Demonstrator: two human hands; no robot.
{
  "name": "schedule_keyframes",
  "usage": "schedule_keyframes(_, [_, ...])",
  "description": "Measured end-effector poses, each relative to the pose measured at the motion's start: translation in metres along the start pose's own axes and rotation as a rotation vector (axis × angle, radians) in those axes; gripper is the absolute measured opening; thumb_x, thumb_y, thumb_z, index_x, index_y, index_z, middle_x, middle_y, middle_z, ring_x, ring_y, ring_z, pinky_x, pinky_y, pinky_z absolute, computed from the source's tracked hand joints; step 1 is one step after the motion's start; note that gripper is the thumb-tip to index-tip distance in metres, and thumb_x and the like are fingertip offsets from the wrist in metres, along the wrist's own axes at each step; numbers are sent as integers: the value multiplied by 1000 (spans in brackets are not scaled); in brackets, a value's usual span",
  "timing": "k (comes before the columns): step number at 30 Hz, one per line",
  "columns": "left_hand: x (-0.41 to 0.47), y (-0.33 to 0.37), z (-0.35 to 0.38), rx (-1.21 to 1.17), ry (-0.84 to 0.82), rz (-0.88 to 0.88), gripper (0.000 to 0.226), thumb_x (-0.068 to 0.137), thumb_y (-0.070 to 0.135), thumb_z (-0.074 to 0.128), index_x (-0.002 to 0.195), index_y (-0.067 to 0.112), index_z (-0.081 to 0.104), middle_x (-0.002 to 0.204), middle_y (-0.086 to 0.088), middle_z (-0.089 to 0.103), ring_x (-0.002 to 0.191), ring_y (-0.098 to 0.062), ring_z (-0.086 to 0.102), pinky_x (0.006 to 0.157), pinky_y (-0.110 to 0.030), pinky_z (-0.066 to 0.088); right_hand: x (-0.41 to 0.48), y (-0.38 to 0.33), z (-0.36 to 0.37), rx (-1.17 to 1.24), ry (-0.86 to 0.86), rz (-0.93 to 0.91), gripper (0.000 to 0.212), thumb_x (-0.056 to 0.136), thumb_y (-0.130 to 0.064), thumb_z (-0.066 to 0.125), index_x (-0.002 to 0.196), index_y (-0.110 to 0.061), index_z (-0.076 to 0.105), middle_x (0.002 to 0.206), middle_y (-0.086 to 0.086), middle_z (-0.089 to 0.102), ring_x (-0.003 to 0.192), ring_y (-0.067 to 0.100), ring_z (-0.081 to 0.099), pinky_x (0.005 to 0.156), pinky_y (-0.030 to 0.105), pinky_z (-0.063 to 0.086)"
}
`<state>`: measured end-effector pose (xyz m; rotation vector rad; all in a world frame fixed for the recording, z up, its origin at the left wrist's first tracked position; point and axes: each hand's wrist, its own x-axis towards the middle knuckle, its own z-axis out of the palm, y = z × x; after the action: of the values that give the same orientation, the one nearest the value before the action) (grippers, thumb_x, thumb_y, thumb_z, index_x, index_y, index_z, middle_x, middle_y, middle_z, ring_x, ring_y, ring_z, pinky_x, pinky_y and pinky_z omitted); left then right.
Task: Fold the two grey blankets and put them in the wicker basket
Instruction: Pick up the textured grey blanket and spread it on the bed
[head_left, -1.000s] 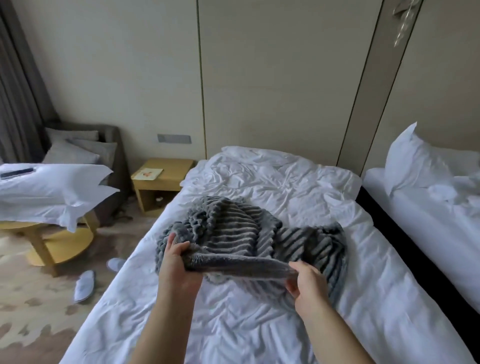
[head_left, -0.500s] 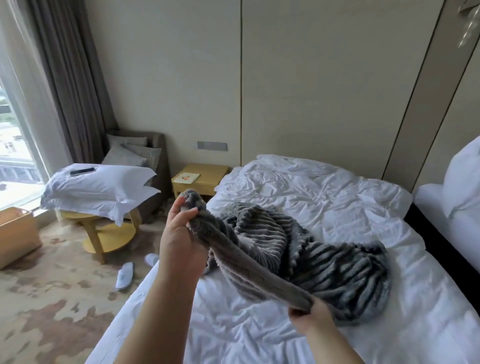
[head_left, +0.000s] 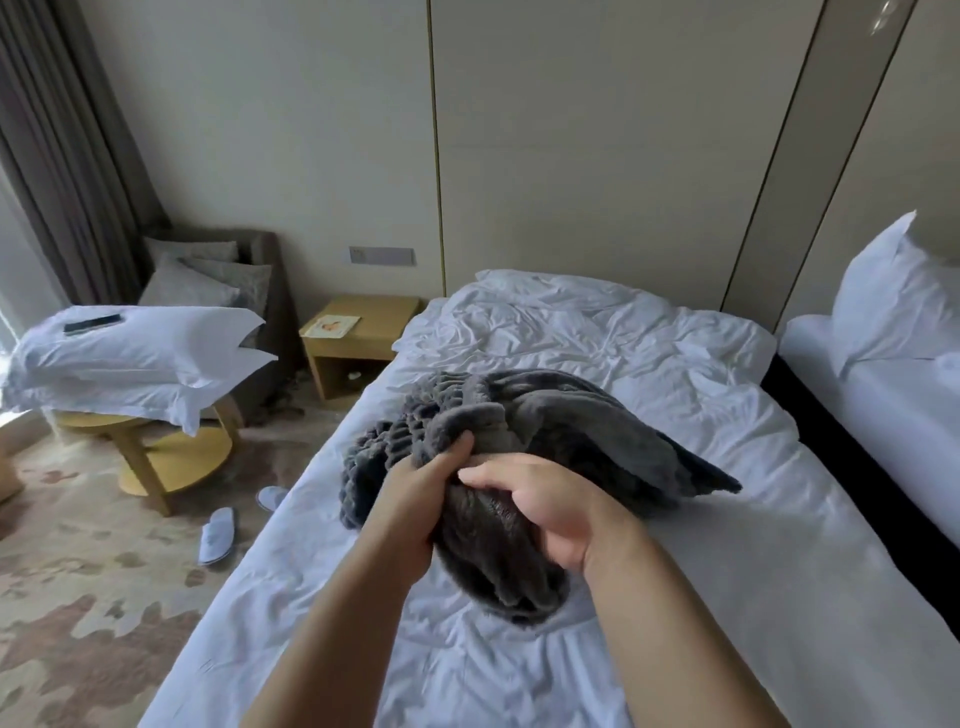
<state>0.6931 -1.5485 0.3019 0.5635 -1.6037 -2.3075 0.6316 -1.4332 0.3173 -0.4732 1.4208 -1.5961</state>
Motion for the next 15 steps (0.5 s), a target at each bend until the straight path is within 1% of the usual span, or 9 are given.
schedule_keyframes(1, [2, -1, -3, -14, 54, 33, 25, 75, 34, 75, 95, 19, 76, 104, -11, 73, 95, -23, 71, 76, -32, 55, -3, 0, -9, 99, 11, 30, 33, 93, -22, 52, 112, -2, 69, 105, 18, 71, 106, 30, 65, 102, 43, 47])
schedule_keyframes(3, [3, 1, -7, 56, 91, 161, 12, 80, 21, 73, 91, 24, 77, 102, -7, 74, 96, -20, 71, 79, -32, 54, 2, 7, -31, 212, 196, 36, 35, 97, -31, 48, 103, -3, 69, 81, 9, 70, 78, 22, 67, 77, 30, 53])
schedule_keyframes(5, [-3, 7, -11, 133, -47, 246, 22, 71, 14, 78, 91, 26, 78, 101, -7, 75, 96, -20, 71, 78, -29, 55, 8, 12, -46, 267, 427, 6, 39, 98, -37, 45, 85, -9, 69, 60, 2, 64, 54, 14, 60, 56, 25, 48])
schedule_keyframes(7, [-11, 14, -14, 210, -268, 202, 28, 65, 11, 78, 93, 15, 78, 99, -12, 74, 93, -25, 71, 77, -29, 56, 12, 13, -56, 470, 412, 28, 64, 99, -44, 38, 63, -4, 73, 52, 10, 66, 46, 20, 64, 45, 24, 49])
schedule_keyframes(8, [-15, 16, -17, 265, -361, 159, 30, 63, 11, 78, 92, 10, 77, 96, -14, 74, 90, -26, 71, 77, -30, 56, 15, 17, -60, 596, 392, 70, 71, 97, -48, 37, 62, 1, 73, 57, 18, 68, 52, 26, 68, 45, 28, 52])
schedule_keyframes(10, [-21, 16, -21, 335, -460, 88, 30, 59, 10, 78, 88, 5, 77, 88, -14, 74, 81, -24, 71, 74, -29, 56, 19, 33, -67, 693, 464, 186, 67, 96, -49, 40, 83, 11, 67, 67, 30, 68, 72, 36, 66, 60, 39, 52])
schedule_keyframes(11, [-24, 16, -24, 337, -466, 60, 27, 59, 7, 77, 86, 4, 77, 85, -13, 74, 78, -23, 71, 72, -28, 56, 22, 47, -71, 683, 522, 187, 55, 99, -41, 40, 90, 9, 60, 65, 29, 66, 74, 34, 61, 62, 38, 48])
schedule_keyframes(13, [-27, 16, -35, 331, -418, 8, 20, 61, 2, 74, 81, 6, 77, 83, -14, 74, 76, -24, 72, 69, -27, 56, 25, 82, -84, 613, 672, 155, 28, 100, -17, 37, 81, -4, 51, 56, 17, 59, 61, 23, 54, 56, 25, 49])
schedule_keyframes(15, [-27, 17, -49, 397, -321, -30, 23, 60, 8, 85, 81, 8, 77, 88, -17, 74, 79, -25, 72, 70, -28, 57, 20, 103, -94, 531, 809, 155, 26, 97, -5, 36, 73, -10, 45, 63, 8, 48, 59, 25, 48, 70, 26, 54])
